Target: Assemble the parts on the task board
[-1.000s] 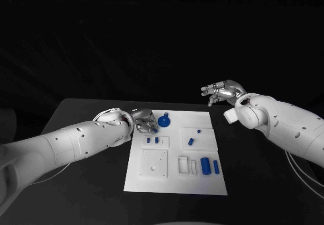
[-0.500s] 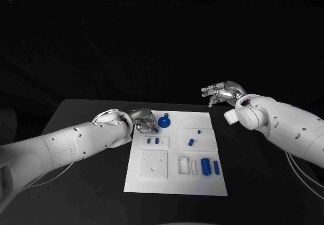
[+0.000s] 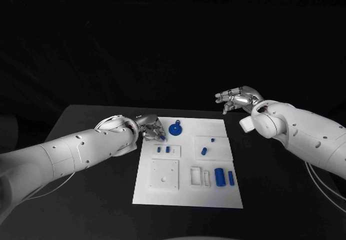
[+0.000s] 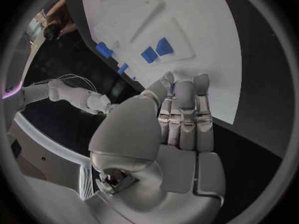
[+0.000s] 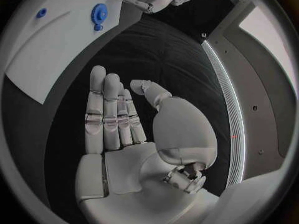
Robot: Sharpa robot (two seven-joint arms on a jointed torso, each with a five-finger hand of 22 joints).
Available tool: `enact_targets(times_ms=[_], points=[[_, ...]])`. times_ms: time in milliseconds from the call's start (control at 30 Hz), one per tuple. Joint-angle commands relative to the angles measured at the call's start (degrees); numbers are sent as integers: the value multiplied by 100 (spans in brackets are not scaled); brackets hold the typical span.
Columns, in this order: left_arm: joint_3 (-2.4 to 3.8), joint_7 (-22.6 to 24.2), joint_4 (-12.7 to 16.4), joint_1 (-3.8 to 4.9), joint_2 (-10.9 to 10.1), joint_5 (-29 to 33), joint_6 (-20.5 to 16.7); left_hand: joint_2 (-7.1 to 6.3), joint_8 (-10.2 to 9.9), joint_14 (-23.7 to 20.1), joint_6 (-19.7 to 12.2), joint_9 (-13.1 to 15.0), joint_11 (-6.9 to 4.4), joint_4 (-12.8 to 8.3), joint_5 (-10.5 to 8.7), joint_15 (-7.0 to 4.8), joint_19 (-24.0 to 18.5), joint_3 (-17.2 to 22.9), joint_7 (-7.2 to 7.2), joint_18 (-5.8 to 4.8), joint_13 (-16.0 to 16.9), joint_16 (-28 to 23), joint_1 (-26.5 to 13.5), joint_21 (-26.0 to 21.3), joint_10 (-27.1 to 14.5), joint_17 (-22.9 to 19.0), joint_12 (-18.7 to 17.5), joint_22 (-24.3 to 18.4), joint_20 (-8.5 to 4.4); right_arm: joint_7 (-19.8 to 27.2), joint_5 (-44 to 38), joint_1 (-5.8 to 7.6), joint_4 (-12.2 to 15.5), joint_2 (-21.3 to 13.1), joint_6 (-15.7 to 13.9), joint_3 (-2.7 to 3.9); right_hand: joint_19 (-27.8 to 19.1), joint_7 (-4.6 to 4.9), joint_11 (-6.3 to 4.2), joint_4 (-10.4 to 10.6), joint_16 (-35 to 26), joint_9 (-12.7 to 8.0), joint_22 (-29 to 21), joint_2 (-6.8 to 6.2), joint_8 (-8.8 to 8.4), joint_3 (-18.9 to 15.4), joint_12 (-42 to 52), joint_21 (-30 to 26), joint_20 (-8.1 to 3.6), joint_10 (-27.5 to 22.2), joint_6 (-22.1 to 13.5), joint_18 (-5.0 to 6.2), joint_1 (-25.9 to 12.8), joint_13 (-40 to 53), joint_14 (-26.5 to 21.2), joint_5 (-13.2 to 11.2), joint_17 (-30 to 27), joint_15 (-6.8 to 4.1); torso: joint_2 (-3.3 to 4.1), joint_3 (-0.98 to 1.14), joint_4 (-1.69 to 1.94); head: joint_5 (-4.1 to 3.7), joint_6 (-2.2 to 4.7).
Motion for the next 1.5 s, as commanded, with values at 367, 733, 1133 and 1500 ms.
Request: enact_targets(times_ms=[367,733,1133,1500], points=[[1,-32,-76,2,78,-158,145,41,32,23,5,9,35,-12,-20,6,8,-19,10,104,5,-39,4,23,-35,6,5,111,0,53,6,-7,8,13,61,2,-40,8,-1,2,26,-5,5,17,8,44,3,-12,10,-49,49,69,15,-8,-57,-5,-10,1,2,1,-5,13,-5],[-3,-114,-139,2,160,-193,236,44,32,6,-17,8,43,3,-27,13,-6,-16,14,106,5,-53,-5,21,-59,8,6,112,8,53,6,-7,12,24,63,2,-35,8,-1,-3,29,-5,10,21,9,46,2,-12,9,-52,49,70,16,-8,-54,-12,-10,0,1,0,-7,19,-1],[-7,-109,-137,2,230,-201,301,45,32,4,-24,8,45,1,-26,14,-9,-11,17,109,5,-56,4,24,-67,10,6,113,9,53,6,-7,14,30,70,2,-35,8,-1,-3,29,-5,10,21,9,46,2,-12,9,-52,49,70,16,-8,-54,-12,-10,0,2,0,-2,19,-6],[-10,-93,-108,2,238,-199,339,36,33,-17,-41,8,53,8,-32,20,-26,-16,19,107,5,-69,-10,19,-93,7,5,112,15,50,7,-7,11,24,74,2,-31,9,0,-11,30,-5,10,30,9,57,2,-12,8,-53,50,72,29,-8,-54,-15,-11,-1,1,0,-3,12,-5]])
